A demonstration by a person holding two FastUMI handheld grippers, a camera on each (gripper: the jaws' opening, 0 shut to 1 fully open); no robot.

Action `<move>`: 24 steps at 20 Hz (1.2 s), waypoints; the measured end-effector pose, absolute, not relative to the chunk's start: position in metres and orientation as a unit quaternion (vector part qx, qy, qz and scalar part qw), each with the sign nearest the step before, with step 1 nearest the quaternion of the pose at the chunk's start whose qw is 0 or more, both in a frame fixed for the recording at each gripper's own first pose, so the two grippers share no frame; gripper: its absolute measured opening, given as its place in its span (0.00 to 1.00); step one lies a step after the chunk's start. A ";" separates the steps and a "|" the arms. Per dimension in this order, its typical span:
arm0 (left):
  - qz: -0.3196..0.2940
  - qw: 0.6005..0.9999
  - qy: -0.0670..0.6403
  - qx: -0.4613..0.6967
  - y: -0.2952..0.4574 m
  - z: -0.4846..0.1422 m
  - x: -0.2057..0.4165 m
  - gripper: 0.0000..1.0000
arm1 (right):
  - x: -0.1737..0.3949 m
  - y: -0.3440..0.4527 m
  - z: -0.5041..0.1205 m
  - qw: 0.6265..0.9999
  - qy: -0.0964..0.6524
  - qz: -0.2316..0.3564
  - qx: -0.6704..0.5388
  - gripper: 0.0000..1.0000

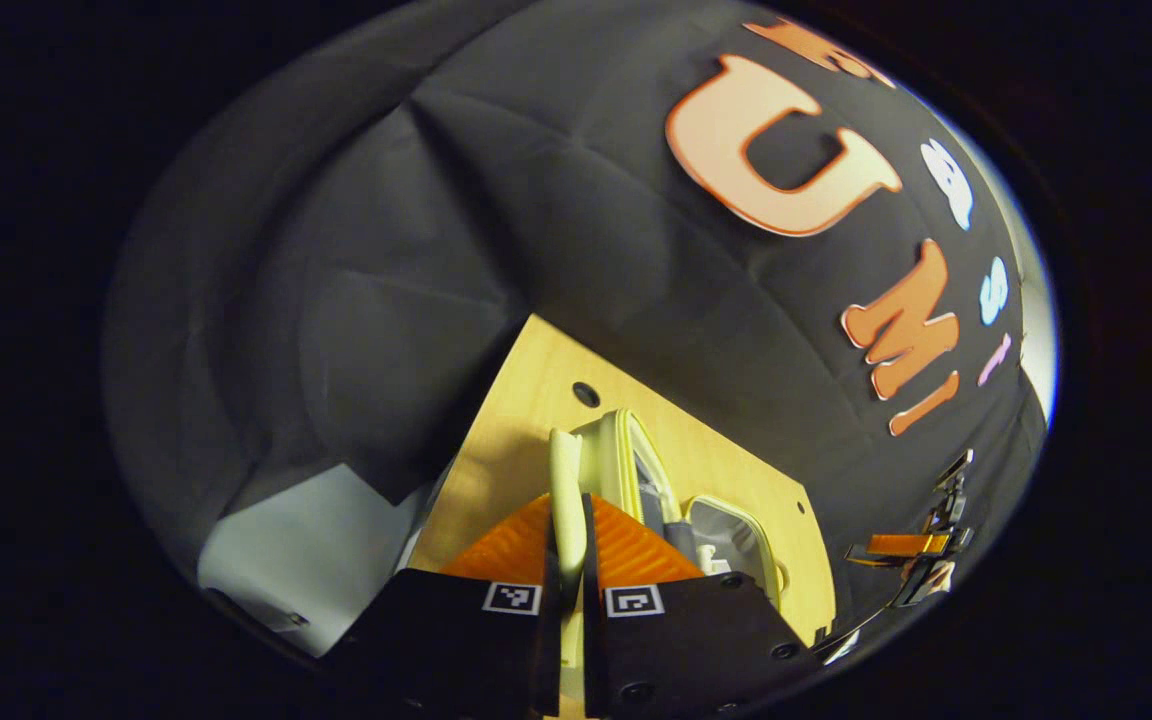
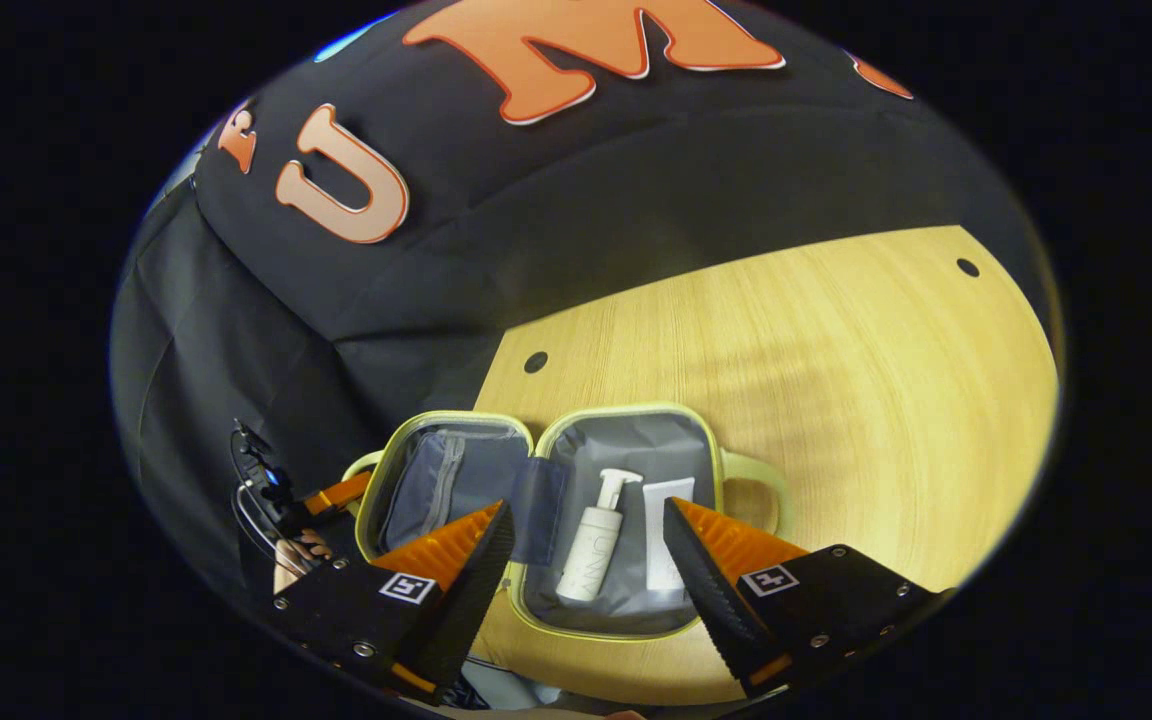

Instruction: First open the suitcase, pack the skin care products into it, and then close the suitcase.

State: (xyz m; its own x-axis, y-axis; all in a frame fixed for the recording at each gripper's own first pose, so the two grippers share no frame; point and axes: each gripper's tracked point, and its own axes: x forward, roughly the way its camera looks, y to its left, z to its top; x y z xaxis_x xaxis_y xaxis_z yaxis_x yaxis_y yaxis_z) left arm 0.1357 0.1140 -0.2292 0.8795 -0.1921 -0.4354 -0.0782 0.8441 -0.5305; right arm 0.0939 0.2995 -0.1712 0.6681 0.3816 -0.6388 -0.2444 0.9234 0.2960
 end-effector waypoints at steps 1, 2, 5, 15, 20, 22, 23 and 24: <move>-0.024 0.935 0.247 -0.255 0.104 -0.214 0.136 0.09 | 0.096 0.295 -0.163 0.915 0.356 0.172 0.086 0.95; -0.021 0.941 0.247 -0.232 0.093 -0.197 0.137 0.10 | 0.096 0.293 -0.153 0.919 0.343 0.175 0.081 0.95; -0.015 0.956 0.241 -0.164 0.055 -0.151 0.135 0.09 | 0.099 0.278 -0.127 0.928 0.314 0.181 0.083 0.95; 0.031 0.965 0.255 0.055 -0.094 -0.083 0.145 0.10 | 0.108 0.175 -0.071 0.946 0.255 0.189 0.062 0.95; 0.035 0.958 0.263 0.112 -0.183 -0.082 0.157 0.06 | 0.116 0.121 -0.055 0.949 0.245 0.191 0.060 0.95; 0.037 0.953 0.266 0.137 -0.213 -0.092 0.164 0.06 | 0.116 0.101 -0.052 0.949 0.244 0.192 0.057 0.95; 0.036 0.950 0.270 0.150 -0.228 -0.100 0.164 0.06 | 0.116 0.091 -0.052 0.950 0.243 0.190 0.053 0.95; 0.034 0.948 0.275 0.159 -0.244 -0.107 0.167 0.06 | 0.116 0.081 -0.053 0.950 0.243 0.187 0.049 0.95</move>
State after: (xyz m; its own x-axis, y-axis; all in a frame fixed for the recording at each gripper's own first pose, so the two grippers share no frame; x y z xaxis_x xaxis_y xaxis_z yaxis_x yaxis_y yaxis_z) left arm 0.1668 -0.2439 -0.1068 0.8470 0.1519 -0.5095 0.0225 0.9472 0.3198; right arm 0.1164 0.0809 -0.0530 0.8115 0.3795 -0.4443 -0.3321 0.9252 0.1836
